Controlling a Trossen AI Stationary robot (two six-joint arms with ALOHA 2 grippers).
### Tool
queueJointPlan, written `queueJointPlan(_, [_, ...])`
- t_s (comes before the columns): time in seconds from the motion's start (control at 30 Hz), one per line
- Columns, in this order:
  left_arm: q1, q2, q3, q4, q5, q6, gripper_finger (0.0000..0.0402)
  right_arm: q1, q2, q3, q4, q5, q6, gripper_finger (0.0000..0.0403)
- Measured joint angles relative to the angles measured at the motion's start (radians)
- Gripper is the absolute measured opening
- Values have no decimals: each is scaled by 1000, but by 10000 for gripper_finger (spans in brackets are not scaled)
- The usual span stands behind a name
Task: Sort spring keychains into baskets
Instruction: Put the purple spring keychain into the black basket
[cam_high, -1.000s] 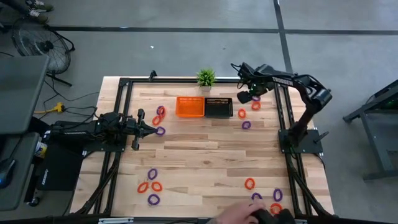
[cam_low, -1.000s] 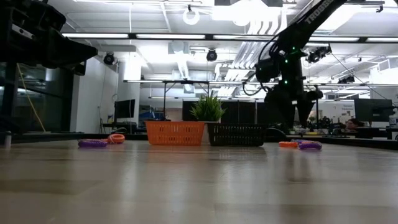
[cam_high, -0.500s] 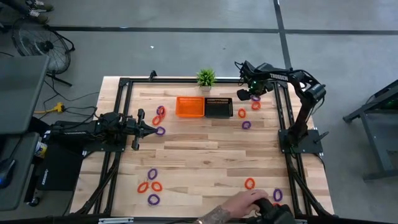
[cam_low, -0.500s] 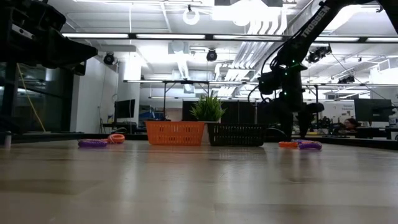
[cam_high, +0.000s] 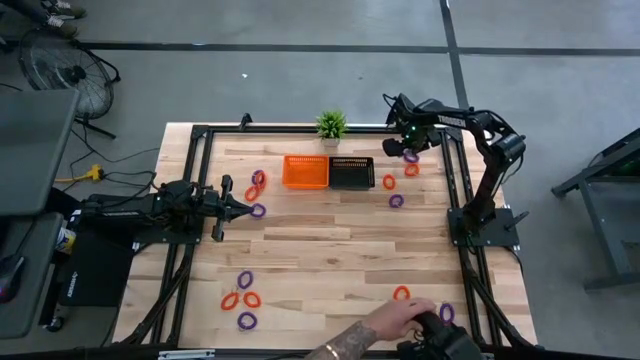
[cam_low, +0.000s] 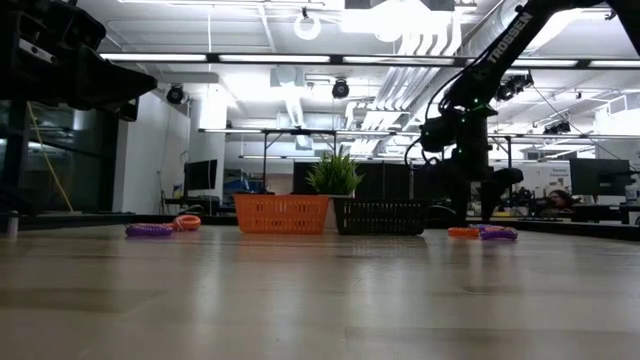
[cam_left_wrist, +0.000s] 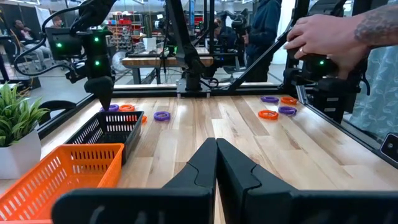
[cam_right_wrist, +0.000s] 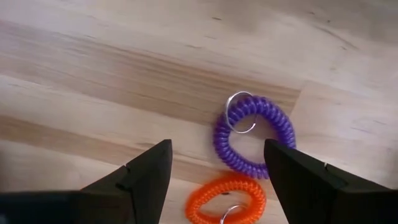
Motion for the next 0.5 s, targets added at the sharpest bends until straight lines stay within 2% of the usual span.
queueJointPlan(0.17, [0,0,0,0,0,0,1,0,59,2,6,-58,13,249])
queueJointPlan(0.3, [0,0,0,0,0,0,1,9,85,7,5,-56,14,247])
queueJointPlan(0.5, [0,0,0,0,0,0,1,9,86,6,4,-46,12,217])
